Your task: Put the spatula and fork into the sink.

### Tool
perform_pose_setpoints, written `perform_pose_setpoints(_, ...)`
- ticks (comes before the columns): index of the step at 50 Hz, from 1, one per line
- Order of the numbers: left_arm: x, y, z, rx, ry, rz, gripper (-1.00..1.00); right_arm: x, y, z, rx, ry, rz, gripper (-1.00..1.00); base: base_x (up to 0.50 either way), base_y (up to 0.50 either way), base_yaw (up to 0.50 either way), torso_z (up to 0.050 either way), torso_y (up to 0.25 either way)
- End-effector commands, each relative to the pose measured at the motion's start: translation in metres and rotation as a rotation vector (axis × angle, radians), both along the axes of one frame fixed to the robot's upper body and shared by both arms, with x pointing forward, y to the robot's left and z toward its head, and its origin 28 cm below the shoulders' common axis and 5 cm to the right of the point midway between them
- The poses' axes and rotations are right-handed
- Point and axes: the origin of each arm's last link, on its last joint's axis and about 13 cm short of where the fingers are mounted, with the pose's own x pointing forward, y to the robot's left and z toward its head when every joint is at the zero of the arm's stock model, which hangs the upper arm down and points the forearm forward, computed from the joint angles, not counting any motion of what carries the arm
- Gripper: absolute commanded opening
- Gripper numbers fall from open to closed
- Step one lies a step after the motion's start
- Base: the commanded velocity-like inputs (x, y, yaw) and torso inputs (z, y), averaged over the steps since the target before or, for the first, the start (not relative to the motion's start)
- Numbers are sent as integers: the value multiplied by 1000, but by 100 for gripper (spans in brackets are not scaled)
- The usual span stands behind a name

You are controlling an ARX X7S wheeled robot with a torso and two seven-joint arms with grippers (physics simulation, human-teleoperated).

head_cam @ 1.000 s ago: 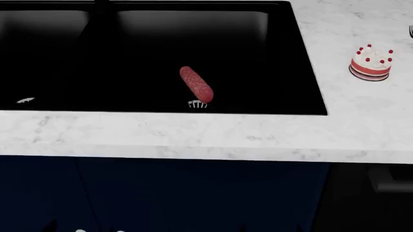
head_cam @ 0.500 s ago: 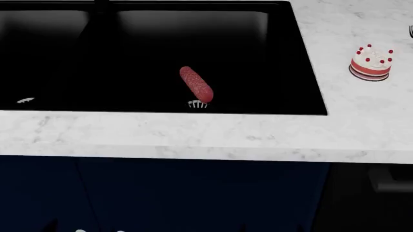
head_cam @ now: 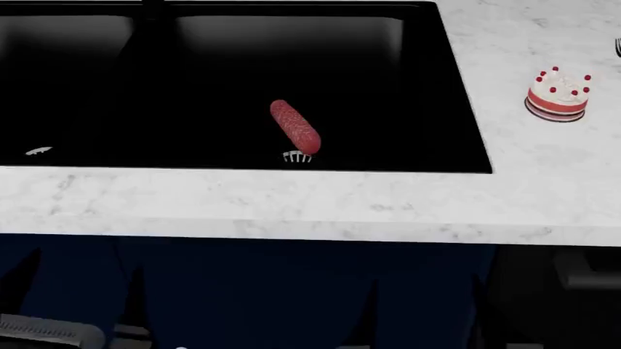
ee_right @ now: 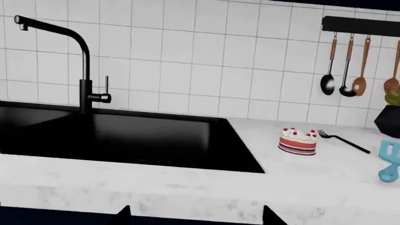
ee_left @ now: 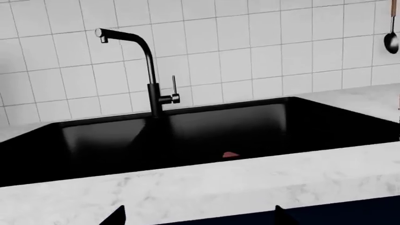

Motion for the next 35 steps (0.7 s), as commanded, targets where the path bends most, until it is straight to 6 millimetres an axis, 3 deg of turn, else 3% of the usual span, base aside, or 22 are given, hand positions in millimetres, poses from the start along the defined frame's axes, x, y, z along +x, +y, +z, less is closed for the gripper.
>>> perform_pose_setpoints(1,11,3,50,-19,-43,1,100,-3,-9,49,-6,-47,19,100,0,0,0,0,0)
perform_pose_setpoints(13,27,12,98,-19,-137,1,100,1,-21,100,-91,-88,-50,100,0,0,0,0,0)
perform_pose_setpoints(18,29,18,115,-27,-178,37,100,2,-23,117,-42,-77,-30,100,0,0,0,0,0)
perform_pose_setpoints(24,20,30,147,-68,-269,139,100,3,-32,141,-114,-115,-94,100,0,0,0,0,0)
perform_pose_setpoints(28,8,41,161,-90,-339,248,100,4,-35,145,-96,-103,-114,100,0,0,0,0,0)
perform_pose_setpoints(35,-13,60,171,-159,-414,416,100,0,-41,160,-74,-115,-102,100,0,0,0,0,0)
